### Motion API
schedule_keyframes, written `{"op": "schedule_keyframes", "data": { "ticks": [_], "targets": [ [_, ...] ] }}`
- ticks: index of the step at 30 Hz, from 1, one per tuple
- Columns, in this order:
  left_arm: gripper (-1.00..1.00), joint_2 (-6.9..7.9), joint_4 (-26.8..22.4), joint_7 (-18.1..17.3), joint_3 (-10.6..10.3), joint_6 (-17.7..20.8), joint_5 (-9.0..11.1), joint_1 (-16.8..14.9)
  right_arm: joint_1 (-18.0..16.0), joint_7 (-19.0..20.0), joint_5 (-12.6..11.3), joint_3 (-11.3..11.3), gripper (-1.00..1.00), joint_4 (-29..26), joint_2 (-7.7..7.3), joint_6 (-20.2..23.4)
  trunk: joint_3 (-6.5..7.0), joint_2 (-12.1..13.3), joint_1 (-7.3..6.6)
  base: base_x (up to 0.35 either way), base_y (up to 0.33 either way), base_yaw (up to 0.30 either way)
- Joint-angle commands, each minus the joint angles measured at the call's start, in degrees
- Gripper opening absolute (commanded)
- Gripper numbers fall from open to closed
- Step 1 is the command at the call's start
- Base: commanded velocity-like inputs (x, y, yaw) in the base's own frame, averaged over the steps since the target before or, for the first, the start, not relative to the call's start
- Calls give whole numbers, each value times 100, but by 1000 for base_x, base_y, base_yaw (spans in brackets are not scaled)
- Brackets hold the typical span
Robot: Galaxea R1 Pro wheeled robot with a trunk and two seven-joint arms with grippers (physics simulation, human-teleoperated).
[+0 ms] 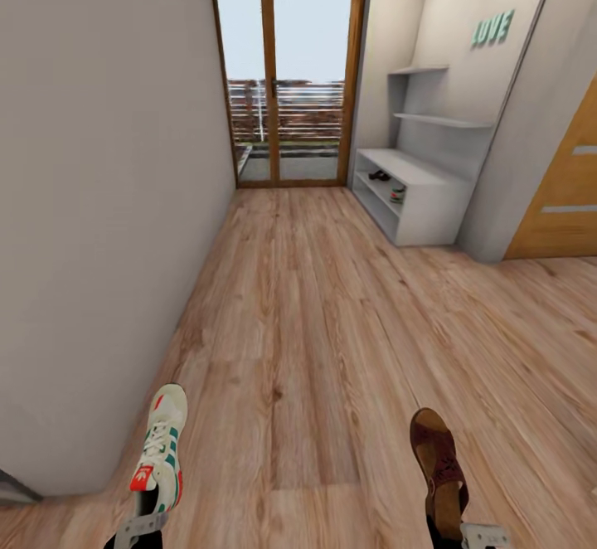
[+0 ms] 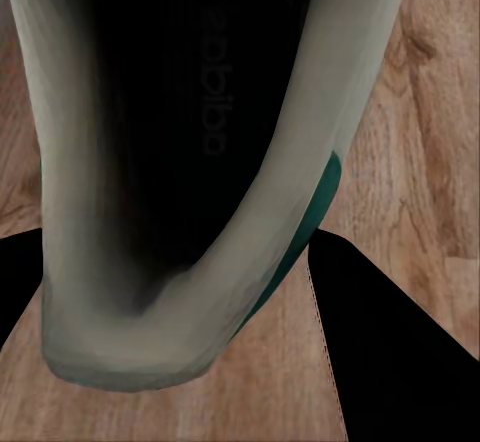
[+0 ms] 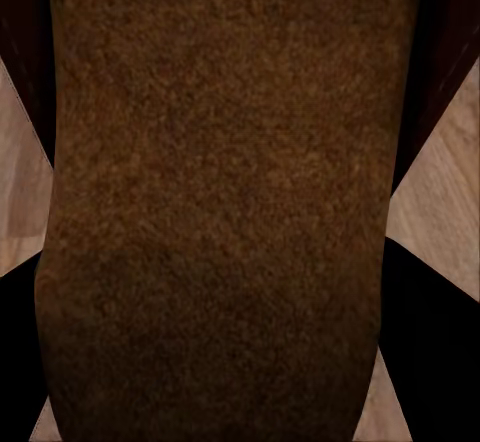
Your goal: Pick up the two gym shoes and the two sandals from the corridor floor and place them onto the hallstand (shoe rack) in the corridor, making sure they are on the rack and not on the floor. Arrange them so the two gym shoes are next to each other and the two sandals are next to each other.
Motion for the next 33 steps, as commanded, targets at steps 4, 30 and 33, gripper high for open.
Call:
{"op": "schedule_keyframes", "data": {
  "ticks": [4,30,33],
  "targets": [
    [-100,-4,3,-46,42,-18,-33,-6,-6,46,56,-43,-100,6,3,-23,-5,-2,2,340,0,0],
    [-100,-20,5,-18,42,-21,-37,-6,-6,46,48,-47,-100,6,2,-23,124,-2,2,340,0,0],
    [-100,-20,5,-16,42,-21,-37,-6,-6,46,48,-49,-100,2,2,-23,151,-2,2,340,0,0]
  ]
}}
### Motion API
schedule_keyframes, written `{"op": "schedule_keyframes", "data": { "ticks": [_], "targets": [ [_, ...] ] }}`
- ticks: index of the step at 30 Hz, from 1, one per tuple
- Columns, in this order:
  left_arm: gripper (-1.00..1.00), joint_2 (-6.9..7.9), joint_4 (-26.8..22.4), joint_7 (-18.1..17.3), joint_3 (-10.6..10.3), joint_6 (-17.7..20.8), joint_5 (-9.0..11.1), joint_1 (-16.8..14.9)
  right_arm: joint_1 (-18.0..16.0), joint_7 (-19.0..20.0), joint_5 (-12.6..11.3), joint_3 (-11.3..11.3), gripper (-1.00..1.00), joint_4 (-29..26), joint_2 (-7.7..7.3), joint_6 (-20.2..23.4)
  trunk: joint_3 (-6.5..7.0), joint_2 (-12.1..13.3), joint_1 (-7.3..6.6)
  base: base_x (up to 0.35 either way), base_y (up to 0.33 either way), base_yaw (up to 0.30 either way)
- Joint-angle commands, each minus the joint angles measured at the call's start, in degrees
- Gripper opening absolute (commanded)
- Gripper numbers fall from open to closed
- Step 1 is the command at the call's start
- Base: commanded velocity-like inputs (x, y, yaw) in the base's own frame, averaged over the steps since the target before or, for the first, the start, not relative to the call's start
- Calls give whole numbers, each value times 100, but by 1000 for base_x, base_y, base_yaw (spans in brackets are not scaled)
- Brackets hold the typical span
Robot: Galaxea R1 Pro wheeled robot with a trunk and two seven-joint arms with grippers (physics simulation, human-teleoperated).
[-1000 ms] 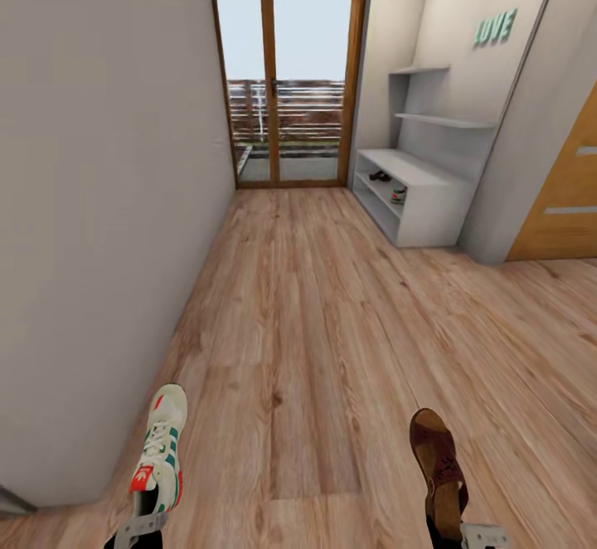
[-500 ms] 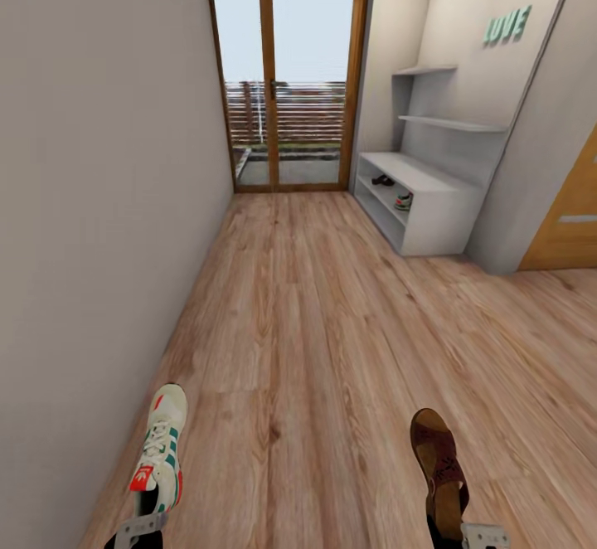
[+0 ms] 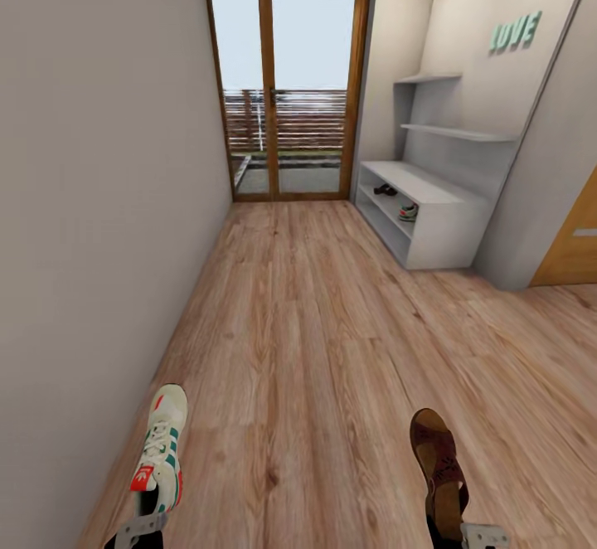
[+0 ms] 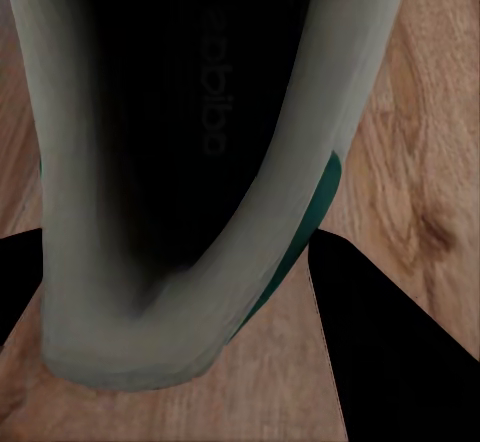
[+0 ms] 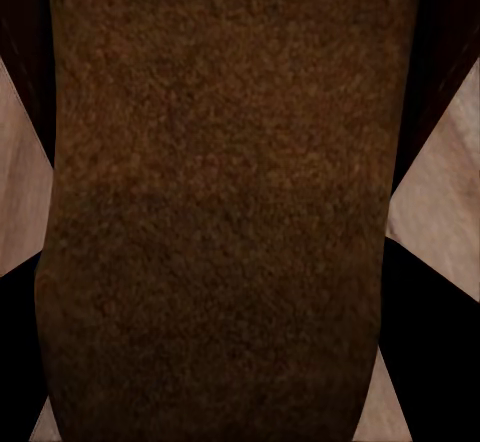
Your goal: Pick up the two gym shoes and the two sandals from the corridor floor and place them onto the hallstand (shoe rack) in the corridor, making sure they are on the rack and not on the floor. Arrange them so the two gym shoes are next to each other and the two sandals are next to each other.
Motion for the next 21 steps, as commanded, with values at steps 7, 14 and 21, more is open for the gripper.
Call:
{"op": "schedule_keyframes", "data": {
  "ticks": [7,14,21],
  "targets": [
    [-100,-12,25,-53,38,-18,-37,-6,-6,44,55,-48,-100,-1,6,-23,42,-2,2,340,0,0],
    [-100,-10,129,-55,37,-18,-37,-6,-6,45,55,-49,-100,-3,2,-23,46,-2,2,340,0,0],
    [-100,-11,140,-55,33,-18,-37,-6,-6,45,55,-49,-100,-14,5,-23,46,-2,2,340,0,0]
  ]
}}
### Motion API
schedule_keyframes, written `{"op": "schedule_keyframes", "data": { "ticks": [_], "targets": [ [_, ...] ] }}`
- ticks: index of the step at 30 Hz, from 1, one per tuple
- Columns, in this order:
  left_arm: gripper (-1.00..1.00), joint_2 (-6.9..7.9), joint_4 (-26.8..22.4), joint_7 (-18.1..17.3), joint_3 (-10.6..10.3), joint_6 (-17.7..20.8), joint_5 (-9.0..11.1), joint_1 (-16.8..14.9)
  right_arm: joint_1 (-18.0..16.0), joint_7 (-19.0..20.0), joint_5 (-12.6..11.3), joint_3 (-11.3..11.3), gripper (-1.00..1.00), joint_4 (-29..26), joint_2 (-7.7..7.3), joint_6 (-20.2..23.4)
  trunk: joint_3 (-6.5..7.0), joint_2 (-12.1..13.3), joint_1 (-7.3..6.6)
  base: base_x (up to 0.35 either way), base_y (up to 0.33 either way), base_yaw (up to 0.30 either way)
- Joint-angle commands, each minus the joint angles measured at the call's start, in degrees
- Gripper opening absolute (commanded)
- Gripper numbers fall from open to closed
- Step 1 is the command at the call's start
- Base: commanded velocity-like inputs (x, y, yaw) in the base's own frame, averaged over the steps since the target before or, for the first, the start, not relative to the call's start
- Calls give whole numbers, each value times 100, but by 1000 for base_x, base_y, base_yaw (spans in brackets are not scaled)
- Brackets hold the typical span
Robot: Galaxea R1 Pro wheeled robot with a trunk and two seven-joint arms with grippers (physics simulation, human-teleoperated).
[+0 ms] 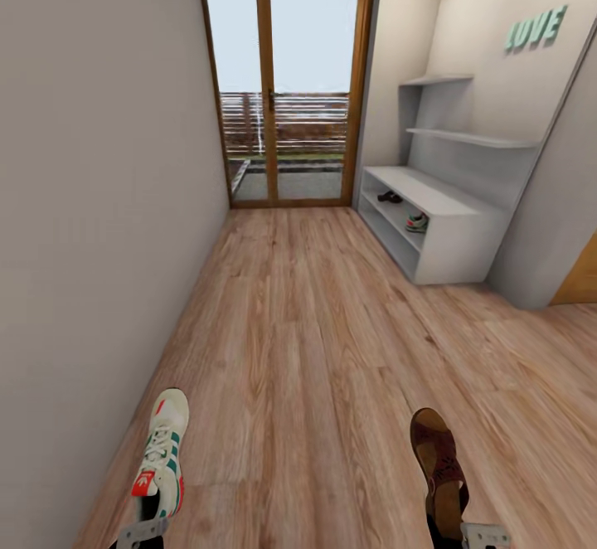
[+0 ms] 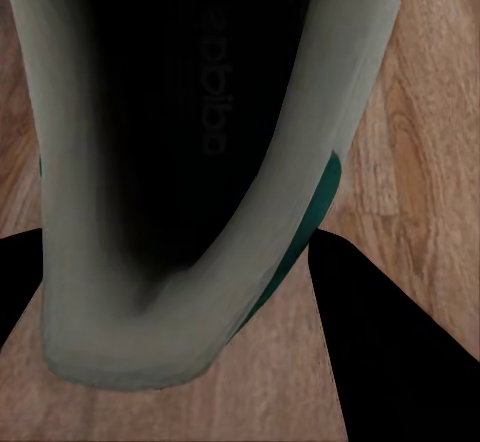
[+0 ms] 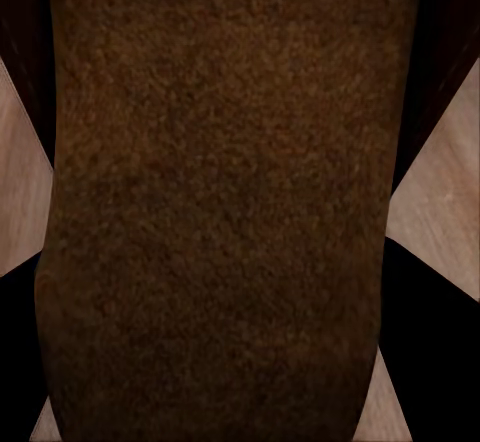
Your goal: Pick up the two gym shoes and the two sandals from the corridor floor and place them onto the hallstand (shoe rack) in the corridor, making sure they are on the rack and not on the floor. Arrange them so the two gym shoes are next to each other and the two sandals are next to each other.
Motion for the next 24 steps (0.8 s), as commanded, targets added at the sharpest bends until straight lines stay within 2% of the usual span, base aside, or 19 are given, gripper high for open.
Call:
{"op": "schedule_keyframes", "data": {
  "ticks": [1,24],
  "targets": [
    [-100,-6,4,-54,44,-18,-36,-6,-6,43,54,-47,-100,0,6,-23,-5,-2,2,340,0,0],
    [-100,-5,6,-54,45,-18,-36,-6,-6,34,54,-56,-100,6,7,-24,-5,-2,2,340,0,0]
  ]
}}
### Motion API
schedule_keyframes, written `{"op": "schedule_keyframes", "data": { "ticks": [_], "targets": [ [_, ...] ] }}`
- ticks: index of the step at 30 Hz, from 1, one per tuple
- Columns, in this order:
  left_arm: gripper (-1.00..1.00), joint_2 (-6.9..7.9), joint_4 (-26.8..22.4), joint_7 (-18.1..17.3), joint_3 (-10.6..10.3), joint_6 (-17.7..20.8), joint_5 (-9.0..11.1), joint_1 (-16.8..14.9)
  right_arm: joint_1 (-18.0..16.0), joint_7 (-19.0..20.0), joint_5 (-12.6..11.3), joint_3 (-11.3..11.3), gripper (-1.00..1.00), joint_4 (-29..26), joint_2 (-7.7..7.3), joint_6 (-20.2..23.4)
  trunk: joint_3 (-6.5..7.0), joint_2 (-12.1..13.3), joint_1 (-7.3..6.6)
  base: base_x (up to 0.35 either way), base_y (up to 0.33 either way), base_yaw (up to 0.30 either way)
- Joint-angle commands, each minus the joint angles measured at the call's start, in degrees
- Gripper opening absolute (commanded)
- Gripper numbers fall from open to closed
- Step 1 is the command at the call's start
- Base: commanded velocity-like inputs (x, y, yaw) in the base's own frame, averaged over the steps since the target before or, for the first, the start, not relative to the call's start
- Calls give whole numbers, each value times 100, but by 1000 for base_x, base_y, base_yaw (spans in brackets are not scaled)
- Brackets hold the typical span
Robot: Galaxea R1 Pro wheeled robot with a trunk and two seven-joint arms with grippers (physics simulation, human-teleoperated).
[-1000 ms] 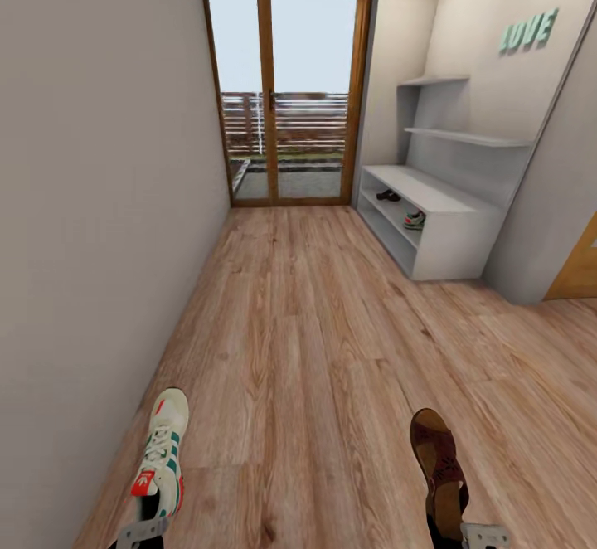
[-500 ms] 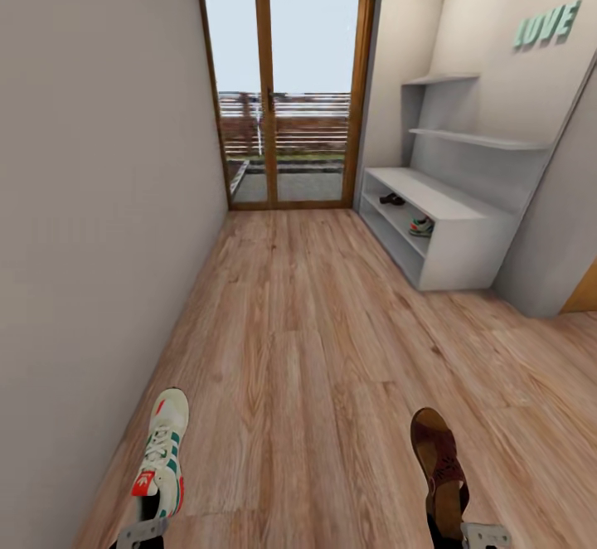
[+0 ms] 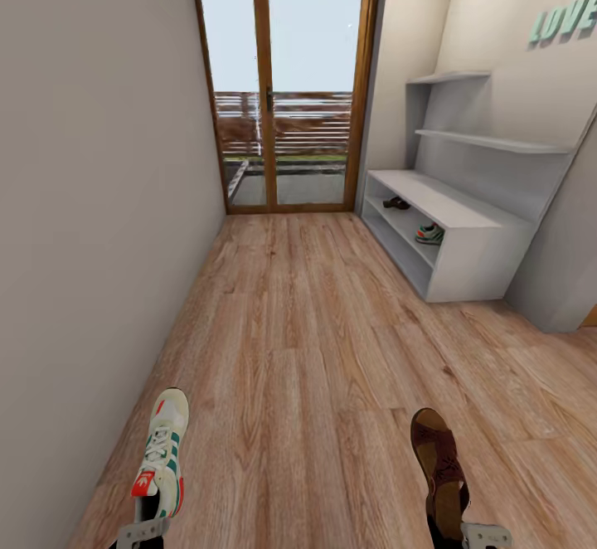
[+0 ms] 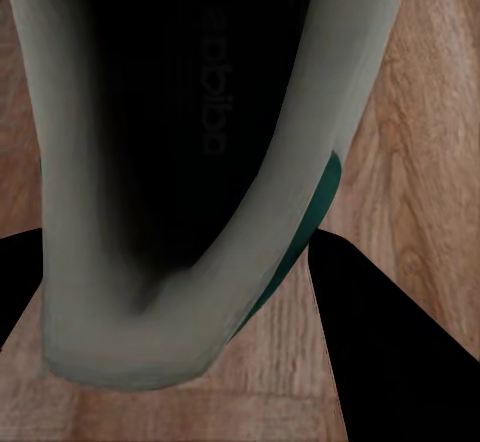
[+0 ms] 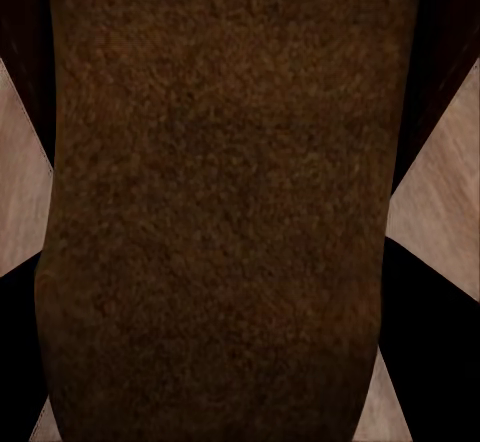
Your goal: Pick up the two gym shoes and the two sandals from the corridor floor and place them onto the hallstand (shoe rack) in the corridor, making sure they are on the rack and not on the floor. Arrange them so the two gym shoes are next to each other and the two sandals are next to each other.
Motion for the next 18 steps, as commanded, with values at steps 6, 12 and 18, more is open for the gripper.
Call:
{"op": "schedule_keyframes", "data": {
  "ticks": [6,12,18],
  "targets": [
    [-100,-2,4,-54,47,-18,-36,-6,-6,38,54,-50,-100,1,0,-22,-5,-2,2,340,0,0],
    [-100,-6,4,-54,40,-18,-37,-6,-6,42,54,-48,-100,2,5,-22,-5,-2,2,339,0,0],
    [-100,-8,4,-54,38,-18,-36,-6,-6,43,54,-48,-100,9,6,-22,-5,-2,2,339,0,0]
  ]
}}
